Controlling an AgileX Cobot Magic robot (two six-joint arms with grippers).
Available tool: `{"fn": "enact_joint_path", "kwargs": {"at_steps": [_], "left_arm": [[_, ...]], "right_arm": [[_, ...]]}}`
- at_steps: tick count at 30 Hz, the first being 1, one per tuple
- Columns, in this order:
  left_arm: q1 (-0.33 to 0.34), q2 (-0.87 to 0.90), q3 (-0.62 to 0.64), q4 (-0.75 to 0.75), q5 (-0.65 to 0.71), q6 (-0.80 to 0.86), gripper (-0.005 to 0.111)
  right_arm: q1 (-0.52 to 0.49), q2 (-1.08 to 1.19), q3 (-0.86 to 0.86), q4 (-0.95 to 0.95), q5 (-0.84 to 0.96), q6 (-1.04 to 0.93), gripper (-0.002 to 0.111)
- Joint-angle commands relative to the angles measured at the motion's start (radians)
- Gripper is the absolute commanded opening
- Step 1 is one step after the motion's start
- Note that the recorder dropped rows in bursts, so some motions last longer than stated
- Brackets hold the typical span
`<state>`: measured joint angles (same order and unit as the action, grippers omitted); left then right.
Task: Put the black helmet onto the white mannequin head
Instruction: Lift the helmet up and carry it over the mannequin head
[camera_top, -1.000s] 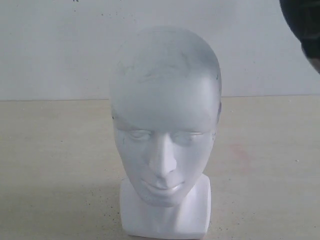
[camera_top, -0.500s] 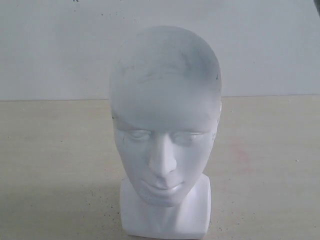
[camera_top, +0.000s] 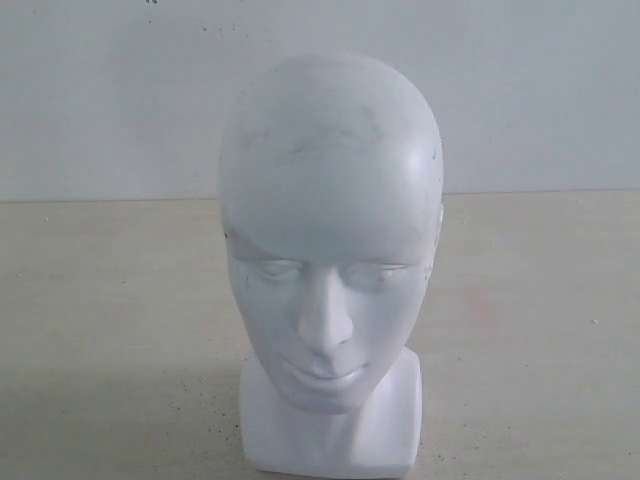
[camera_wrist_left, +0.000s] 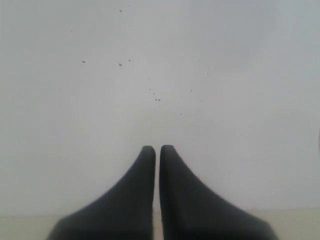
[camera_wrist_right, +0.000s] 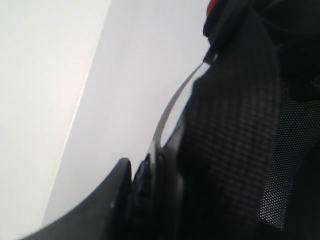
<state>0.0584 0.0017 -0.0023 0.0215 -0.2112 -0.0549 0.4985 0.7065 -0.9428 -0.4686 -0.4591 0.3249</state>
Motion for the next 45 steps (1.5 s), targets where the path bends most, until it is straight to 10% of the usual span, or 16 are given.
{"fn": "enact_joint_path", "kwargs": {"at_steps": [1,6,18,33,45], "left_arm": [[-0.005,-0.002,0.002,0.001,-0.003,-0.045,0.004],[-0.005,-0.002,0.002,0.001,0.002,-0.073,0.004],[-0.005,-0.002,-0.162,0.001,0.093,-0.093,0.004],[-0.005,0.021,-0.274,-0.005,0.192,-0.097,0.004],[-0.005,0.196,-0.435,-0.005,0.112,-0.111,0.004]], "right_arm": [[0.0,-0.041,0.125,0.217,-0.413,-0.073,0.0],[0.0,-0.044,0.328,0.46,-0.762,0.015,0.0],[0.0,0.175,0.326,0.461,-0.762,0.614,0.0],[0.008,0.222,0.126,0.223,-0.762,0.855,0.0],[0.501,0.228,0.132,0.204,-0.762,0.286,0.0]]}}
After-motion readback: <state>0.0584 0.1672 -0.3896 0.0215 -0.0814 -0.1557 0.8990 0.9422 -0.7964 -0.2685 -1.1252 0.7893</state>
